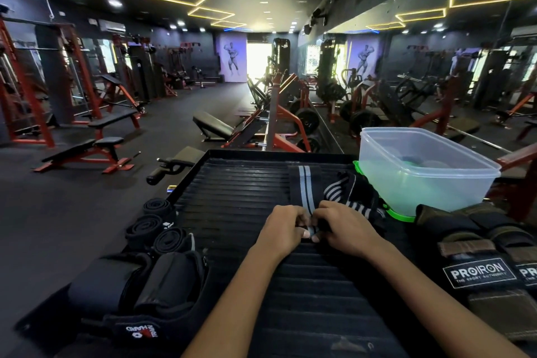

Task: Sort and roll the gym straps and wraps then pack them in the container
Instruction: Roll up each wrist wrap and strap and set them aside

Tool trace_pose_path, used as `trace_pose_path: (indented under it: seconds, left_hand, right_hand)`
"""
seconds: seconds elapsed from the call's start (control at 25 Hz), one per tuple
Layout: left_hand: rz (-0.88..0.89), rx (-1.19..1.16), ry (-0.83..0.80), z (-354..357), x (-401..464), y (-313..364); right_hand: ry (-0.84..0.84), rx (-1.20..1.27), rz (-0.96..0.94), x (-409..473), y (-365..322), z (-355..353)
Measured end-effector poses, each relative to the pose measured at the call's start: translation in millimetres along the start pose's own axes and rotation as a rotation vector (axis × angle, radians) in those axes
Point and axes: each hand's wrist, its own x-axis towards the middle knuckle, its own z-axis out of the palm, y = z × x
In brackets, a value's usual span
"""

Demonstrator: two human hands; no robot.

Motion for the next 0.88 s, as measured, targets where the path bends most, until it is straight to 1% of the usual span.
trace_pose_path:
  seconds: [0.12, 0.32, 0.48, 0.6, 0.68, 0.88]
  left_hand:
    - [0.006, -0.009, 0.031, 1.6, -1.0, -1.0]
    - [-0.004, 0.067, -0.004, 1.4, 1.3, 2.1]
    - [-0.013, 0.104, -0.004, 3.1, 4.9, 0.7]
    - [0.05, 0.237, 0.029, 5.7, 6.0, 3.0]
    - [0.072, 0.283, 0.038, 6.8, 4.6, 3.3]
    - [0.077, 0.252, 0.021, 5.8, -0.4, -1.9]
  right_hand:
    - [0.008, -0.036, -0.002, 1.0, -0.7, 0.4]
    - [0.027, -0.077, -0.039, 1.0, -1.5, 3.9]
    - [0.01, -0.016, -0.019, 3.6, 0.8, 0.8]
    - [0.037, 0.045, -0.011, 2.1, 1.4, -1.2]
    - [0.042, 0.057, -0.008, -1.3, 2.8, -1.4]
    - [0.032, 0.159, 0.011, -5.4, 5.1, 0.1]
